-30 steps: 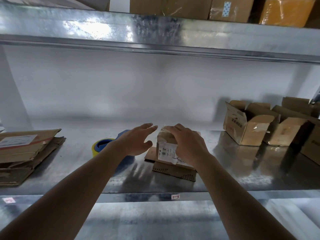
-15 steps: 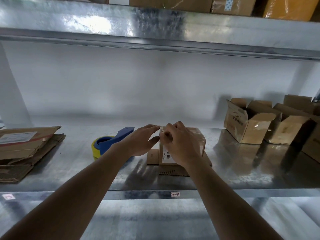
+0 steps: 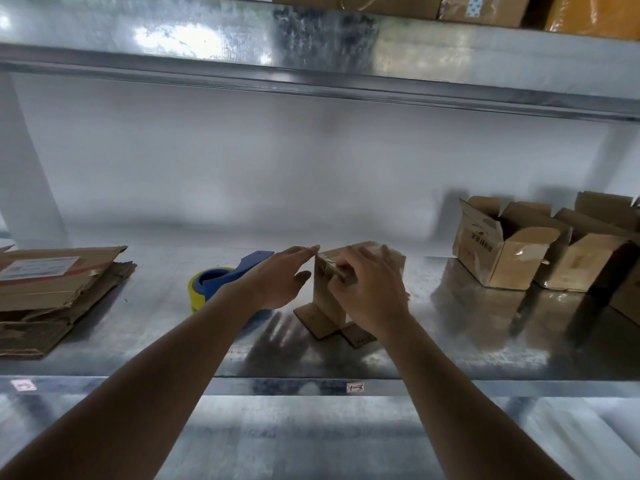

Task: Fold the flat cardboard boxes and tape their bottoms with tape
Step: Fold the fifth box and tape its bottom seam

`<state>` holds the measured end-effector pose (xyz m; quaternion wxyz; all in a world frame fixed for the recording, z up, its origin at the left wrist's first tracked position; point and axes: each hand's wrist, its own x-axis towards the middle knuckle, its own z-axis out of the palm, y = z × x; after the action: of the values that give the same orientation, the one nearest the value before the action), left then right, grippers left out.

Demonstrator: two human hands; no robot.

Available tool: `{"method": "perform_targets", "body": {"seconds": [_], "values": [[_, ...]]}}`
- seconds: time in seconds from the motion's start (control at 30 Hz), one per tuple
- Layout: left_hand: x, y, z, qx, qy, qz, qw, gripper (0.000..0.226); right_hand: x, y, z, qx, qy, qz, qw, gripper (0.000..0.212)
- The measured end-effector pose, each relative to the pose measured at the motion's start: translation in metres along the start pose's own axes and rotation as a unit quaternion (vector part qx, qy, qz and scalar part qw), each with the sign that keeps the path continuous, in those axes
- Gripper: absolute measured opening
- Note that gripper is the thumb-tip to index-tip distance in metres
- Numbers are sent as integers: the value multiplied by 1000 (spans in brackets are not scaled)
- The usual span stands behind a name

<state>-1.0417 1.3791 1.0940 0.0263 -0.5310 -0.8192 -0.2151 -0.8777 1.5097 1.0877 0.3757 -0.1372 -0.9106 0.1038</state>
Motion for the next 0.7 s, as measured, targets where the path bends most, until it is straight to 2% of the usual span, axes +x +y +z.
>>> {"method": "perform_targets", "body": {"seconds": [0.17, 0.3, 0.37, 0.5, 0.6, 0.7], "values": [[0, 0, 0, -5, 20, 22, 1000, 57, -6, 23, 4, 91, -21, -33, 995, 14], [1, 5, 2, -26, 24, 59, 998, 52, -8, 21, 0, 128, -28, -10, 991, 26], [0, 8, 2, -35, 18, 77, 996, 52, -6, 22, -4, 120, -22, -13, 992, 30], [-4, 6, -3, -26, -23, 62, 997, 63, -6, 27, -8, 110, -15, -39, 993, 23], [-5, 4, -5, -25, -68, 43, 996, 71, -5, 25, -13, 42, -1, -45, 998, 31], [-5, 9, -5, -1, -59, 36, 998, 73, -1, 20, -14, -45, -3, -82, 996, 37]]}}
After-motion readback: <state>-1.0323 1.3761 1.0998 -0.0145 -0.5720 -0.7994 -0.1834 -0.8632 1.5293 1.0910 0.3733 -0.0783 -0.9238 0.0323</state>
